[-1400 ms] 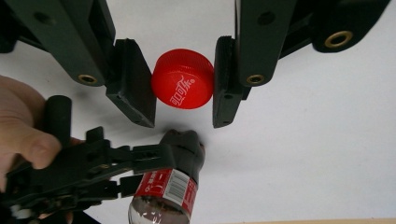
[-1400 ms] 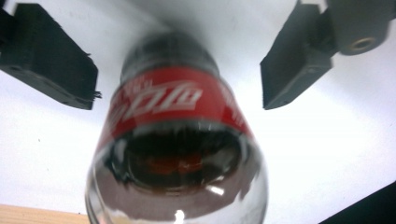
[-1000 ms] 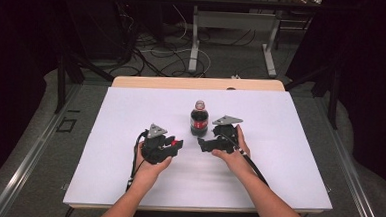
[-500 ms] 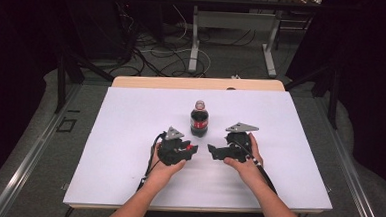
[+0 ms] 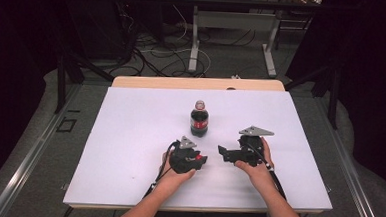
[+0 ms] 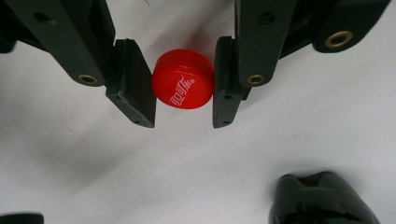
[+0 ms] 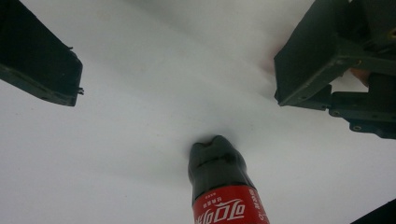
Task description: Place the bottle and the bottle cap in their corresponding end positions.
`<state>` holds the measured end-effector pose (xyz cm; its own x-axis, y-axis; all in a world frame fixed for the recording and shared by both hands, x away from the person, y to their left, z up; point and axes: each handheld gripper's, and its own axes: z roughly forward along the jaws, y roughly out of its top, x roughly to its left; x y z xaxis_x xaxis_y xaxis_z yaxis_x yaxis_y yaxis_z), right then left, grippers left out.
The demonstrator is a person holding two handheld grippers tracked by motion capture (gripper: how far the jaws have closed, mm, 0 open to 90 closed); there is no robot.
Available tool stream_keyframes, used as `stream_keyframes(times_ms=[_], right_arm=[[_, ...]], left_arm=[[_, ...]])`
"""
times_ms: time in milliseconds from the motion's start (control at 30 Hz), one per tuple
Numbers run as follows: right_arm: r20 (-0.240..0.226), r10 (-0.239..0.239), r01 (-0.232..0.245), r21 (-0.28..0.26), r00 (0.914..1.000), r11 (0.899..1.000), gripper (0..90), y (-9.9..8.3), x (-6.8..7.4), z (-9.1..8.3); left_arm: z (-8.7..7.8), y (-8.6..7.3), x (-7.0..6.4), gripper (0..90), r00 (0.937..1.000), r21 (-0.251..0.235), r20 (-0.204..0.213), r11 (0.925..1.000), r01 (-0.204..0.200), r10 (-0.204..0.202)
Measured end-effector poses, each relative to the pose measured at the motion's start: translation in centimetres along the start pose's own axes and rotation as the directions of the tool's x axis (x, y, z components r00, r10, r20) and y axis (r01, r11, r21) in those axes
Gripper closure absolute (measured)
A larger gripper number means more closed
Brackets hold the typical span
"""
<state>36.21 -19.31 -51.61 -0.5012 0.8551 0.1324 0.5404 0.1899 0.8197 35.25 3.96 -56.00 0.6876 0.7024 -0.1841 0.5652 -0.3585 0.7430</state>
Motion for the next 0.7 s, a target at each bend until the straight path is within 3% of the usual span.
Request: stream_keyframes(times_ms=[100, 167, 533, 700], right_arm=[[0.008, -0.001, 0.001, 0.001, 1.0, 1.0, 0.5, -0.02, -0.09, -0.1], [0.008, 0.008, -0.008, -0.003, 0.9999, 1.0, 0.5, -0.02, -0.09, -0.23], [0.01, 0.023, -0.023, -0.015, 0.9997, 1.0, 0.6, -0.07, -0.34, -0.51], [0.01, 0.019, -0.019, -0.018, 0.9998, 1.0, 0.7, 0.03, -0.34, -0.59]], left_arm=[[0.29, -0.34, -0.32, 61.5, 1.0, 0.02, -0.002, 0.9998, -0.006, 0.006], [0.34, -0.53, -0.44, 61.4, 0.9999, 0.003, -0.009, 0.9999, -0.015, 0.015], [0.34, -0.48, -0.37, 60.2, 0.9997, 0.007, -0.014, 0.9998, -0.019, 0.019], [0.25, -0.44, -0.34, 53.2, 0.9998, 0.0, -0.02, 1.0, -0.009, 0.009]])
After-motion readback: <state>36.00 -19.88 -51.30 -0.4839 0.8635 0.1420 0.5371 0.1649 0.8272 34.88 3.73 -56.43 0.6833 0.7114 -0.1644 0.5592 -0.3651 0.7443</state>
